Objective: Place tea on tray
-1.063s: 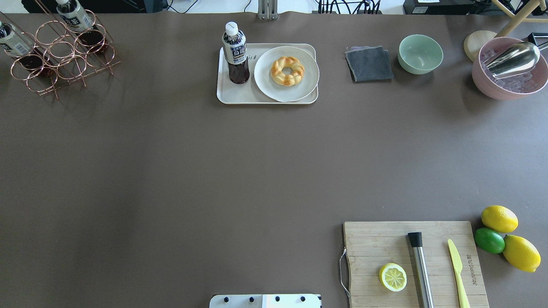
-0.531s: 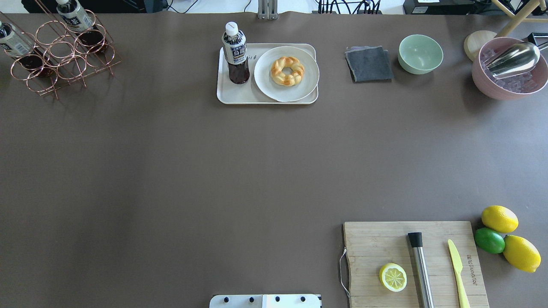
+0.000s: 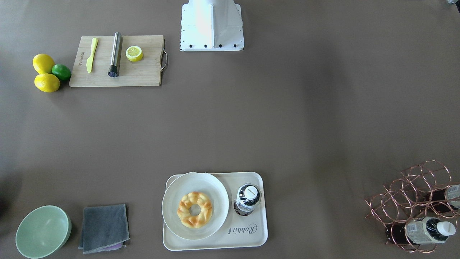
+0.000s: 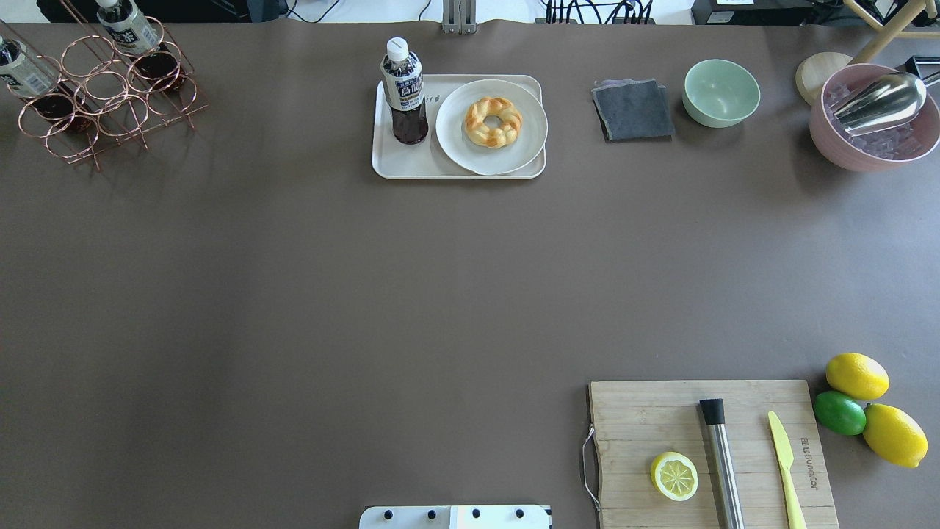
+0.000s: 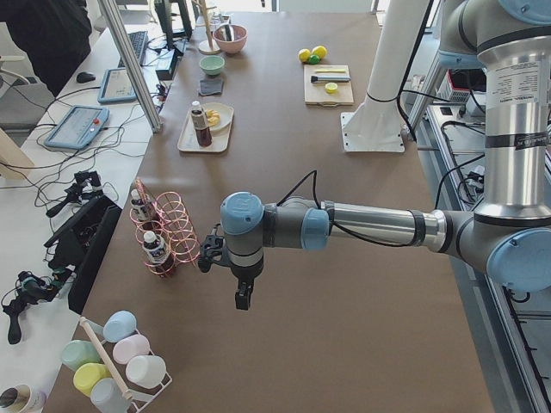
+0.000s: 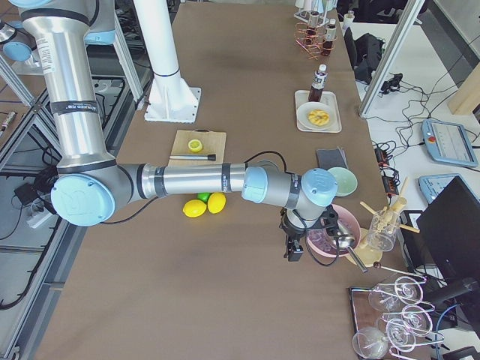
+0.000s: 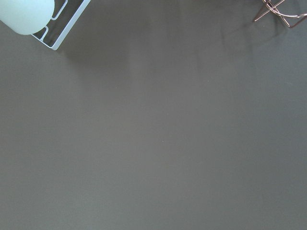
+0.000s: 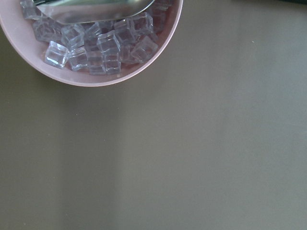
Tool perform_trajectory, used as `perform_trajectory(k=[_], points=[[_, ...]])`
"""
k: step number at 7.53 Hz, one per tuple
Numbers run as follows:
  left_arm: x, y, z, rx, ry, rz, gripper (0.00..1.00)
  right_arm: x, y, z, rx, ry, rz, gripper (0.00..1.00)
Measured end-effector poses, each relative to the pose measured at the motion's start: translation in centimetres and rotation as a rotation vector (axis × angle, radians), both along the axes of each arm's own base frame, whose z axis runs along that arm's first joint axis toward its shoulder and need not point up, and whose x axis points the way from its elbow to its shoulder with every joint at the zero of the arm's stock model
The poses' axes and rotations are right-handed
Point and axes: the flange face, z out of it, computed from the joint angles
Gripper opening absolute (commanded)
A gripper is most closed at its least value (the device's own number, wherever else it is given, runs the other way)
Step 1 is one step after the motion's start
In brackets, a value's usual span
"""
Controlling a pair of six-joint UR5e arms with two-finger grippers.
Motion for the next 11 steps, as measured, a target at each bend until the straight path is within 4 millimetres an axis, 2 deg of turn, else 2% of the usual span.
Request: perform_trajectory(k=[4,11], points=[[0.0,-0.3,0.0,-0.001,-0.001,0.0,0.98,0.7,-0.2,-0.1,0.02,0.017,0.018,1.0],[0.0,-0.3,0.2,-0.006,-0.001,-0.001,0.98,1.6,0.7,0.4,0.013,0.018,0.034,1.0]])
